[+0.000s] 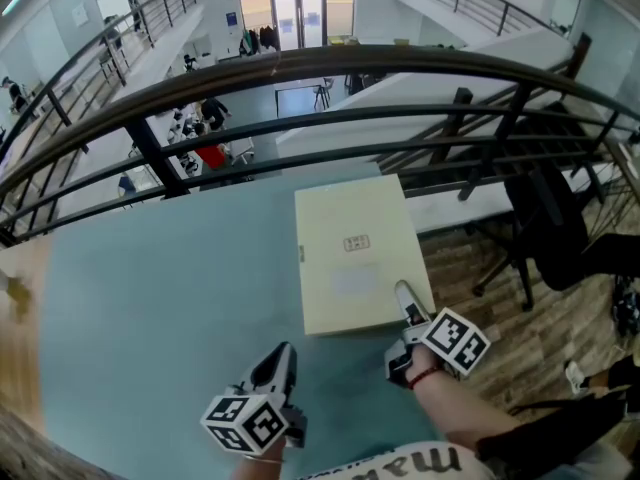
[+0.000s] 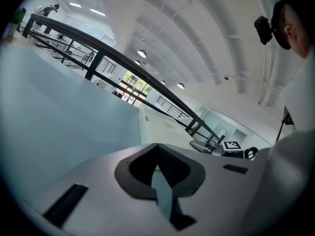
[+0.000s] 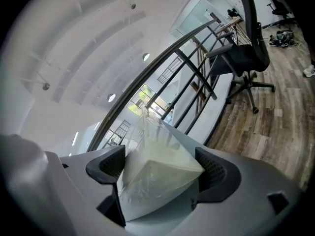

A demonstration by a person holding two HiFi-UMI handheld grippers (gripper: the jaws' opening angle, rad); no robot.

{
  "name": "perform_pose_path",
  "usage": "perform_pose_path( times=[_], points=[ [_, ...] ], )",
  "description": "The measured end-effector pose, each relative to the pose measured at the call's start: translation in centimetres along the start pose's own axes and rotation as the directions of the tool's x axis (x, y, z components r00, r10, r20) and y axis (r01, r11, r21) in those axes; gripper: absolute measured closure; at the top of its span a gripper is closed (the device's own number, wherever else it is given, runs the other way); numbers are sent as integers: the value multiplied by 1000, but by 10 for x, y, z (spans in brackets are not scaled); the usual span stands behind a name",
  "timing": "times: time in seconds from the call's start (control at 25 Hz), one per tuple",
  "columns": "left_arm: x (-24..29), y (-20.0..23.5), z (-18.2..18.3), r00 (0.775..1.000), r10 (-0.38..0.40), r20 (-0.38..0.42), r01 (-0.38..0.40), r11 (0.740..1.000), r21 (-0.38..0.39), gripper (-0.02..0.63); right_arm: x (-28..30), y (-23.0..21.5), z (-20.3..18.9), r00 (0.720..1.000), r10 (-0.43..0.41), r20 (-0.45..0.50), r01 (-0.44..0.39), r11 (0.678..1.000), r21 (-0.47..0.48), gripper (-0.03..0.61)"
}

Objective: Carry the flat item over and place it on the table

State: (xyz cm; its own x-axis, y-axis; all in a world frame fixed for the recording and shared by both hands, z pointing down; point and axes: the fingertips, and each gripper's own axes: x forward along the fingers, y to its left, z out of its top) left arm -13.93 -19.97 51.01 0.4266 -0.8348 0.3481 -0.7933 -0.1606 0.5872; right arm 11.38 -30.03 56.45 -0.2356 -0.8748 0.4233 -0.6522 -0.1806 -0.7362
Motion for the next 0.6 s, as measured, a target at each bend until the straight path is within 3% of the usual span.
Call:
perform_pose_path(
  times=[0.6],
  points=[
    [0, 2, -2, 1000, 9, 1, -9, 1000, -10, 611, -2, -3, 1, 999, -34, 5, 34, 999, -23, 150]
  ],
)
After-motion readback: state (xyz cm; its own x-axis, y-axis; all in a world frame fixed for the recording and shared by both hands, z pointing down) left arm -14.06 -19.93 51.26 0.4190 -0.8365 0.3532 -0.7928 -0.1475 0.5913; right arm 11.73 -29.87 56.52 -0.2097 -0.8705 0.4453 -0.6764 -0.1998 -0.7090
